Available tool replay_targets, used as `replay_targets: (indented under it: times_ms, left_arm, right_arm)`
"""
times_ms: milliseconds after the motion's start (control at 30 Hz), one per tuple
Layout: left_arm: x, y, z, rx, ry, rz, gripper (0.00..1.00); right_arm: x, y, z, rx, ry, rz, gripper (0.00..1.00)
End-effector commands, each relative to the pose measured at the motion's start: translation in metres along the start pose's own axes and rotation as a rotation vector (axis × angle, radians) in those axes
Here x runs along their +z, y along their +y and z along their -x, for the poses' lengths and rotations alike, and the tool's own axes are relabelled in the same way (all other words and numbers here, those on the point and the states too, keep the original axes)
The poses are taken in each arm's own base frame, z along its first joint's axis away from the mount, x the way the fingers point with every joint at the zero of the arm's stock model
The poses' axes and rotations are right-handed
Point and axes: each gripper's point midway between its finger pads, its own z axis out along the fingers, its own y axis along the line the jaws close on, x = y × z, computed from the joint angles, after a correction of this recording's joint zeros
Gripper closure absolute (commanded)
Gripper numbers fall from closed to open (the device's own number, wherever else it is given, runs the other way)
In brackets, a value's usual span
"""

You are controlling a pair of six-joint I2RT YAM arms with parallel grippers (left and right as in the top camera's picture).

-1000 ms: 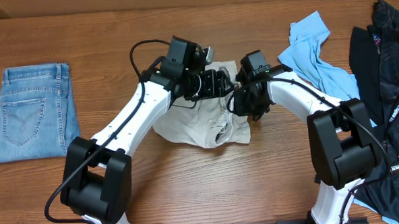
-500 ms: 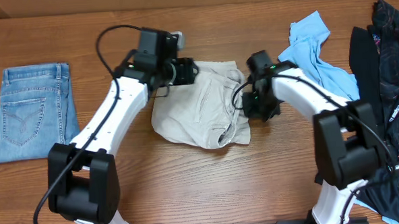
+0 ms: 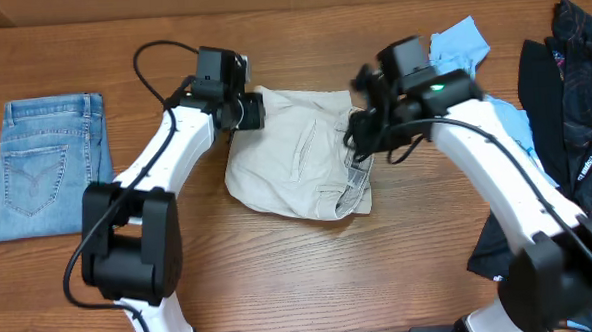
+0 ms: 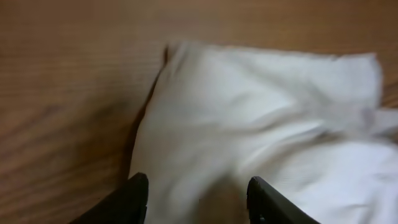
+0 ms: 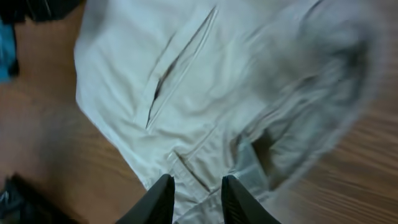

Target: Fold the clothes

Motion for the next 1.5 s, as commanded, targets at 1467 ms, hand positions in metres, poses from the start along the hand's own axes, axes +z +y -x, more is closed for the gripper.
replay_targets:
  times_ms: [1467]
  left_arm:
    - [-0.089,-0.005,0.034,0.185,-0.166,0.086,0.37]
  right_arm:
    - [0.002,-0.031,0.011,0.046,-0.060,-0.104,0.64]
